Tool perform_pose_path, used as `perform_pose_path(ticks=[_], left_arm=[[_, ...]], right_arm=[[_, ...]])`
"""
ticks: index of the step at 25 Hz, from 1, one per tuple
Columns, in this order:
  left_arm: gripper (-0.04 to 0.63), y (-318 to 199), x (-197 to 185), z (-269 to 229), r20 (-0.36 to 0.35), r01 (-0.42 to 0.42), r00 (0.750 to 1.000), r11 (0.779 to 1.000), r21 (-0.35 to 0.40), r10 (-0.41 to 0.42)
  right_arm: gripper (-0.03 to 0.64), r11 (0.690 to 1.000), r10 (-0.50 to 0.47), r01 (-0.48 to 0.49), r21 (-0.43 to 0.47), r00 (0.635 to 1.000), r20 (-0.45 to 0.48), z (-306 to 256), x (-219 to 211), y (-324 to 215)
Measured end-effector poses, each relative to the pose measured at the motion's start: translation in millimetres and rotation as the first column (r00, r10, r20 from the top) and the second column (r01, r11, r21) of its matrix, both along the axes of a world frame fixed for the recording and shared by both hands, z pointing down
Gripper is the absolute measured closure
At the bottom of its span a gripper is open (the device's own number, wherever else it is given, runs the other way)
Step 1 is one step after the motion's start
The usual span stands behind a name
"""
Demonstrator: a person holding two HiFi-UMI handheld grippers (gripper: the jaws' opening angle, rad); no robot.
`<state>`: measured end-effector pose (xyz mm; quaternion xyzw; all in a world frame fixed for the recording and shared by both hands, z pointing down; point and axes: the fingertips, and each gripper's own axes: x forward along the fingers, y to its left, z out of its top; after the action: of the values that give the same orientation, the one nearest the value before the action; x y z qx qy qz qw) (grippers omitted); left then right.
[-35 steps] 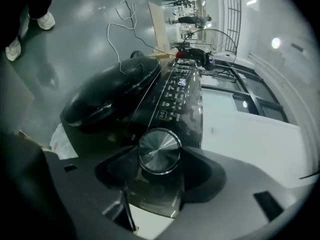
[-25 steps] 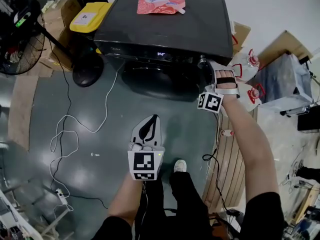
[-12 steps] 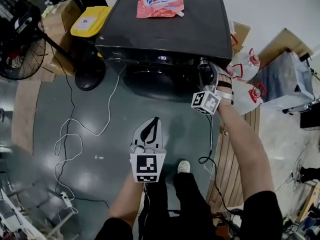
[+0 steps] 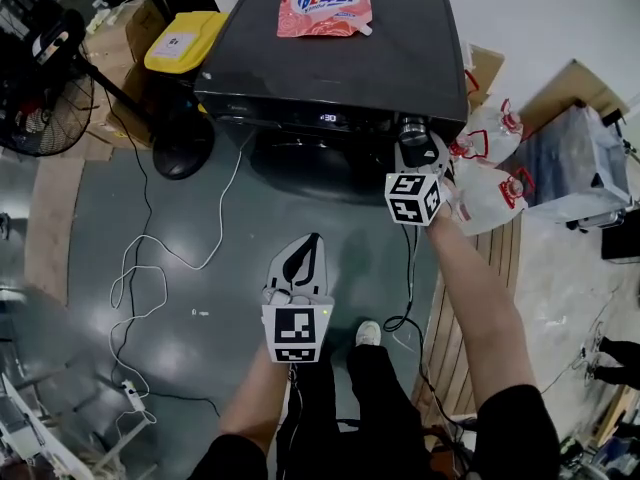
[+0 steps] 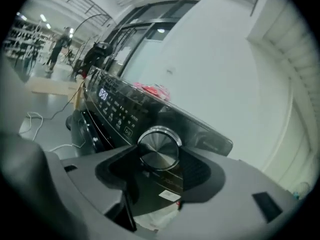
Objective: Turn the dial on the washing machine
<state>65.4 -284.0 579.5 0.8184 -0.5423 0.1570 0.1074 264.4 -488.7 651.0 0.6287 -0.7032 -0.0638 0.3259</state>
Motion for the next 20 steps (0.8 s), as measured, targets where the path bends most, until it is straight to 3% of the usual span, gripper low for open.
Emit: perform_pose_path(ticks=[6,16,20], left_arm=[[0.583,0.3,4.7,2.4,-0.006,-0.002,1.0,1.0,-0.008,0.002],[0.583,-1.3,1.5,1.3,-0.001,-0.002,1.0,1.0,-0.013,0.002],[0.583,-1.2,-1.7,1.0,0.001,0.002,1.0,1.0,-0.02,-0.002]], right_arm=[[0.348,0.998,0.055,-0.052,-0.023,0.99,0.129,-1.4,0.3,0.9],[0.348,0.995,0.095,-0.086,-0.052,0.972,0.216,-1.7,1.5,0.1],[0.348,0.992,0.122,-0.102,-0.076,0.934,0.337,0.3,4.6,-2.7]])
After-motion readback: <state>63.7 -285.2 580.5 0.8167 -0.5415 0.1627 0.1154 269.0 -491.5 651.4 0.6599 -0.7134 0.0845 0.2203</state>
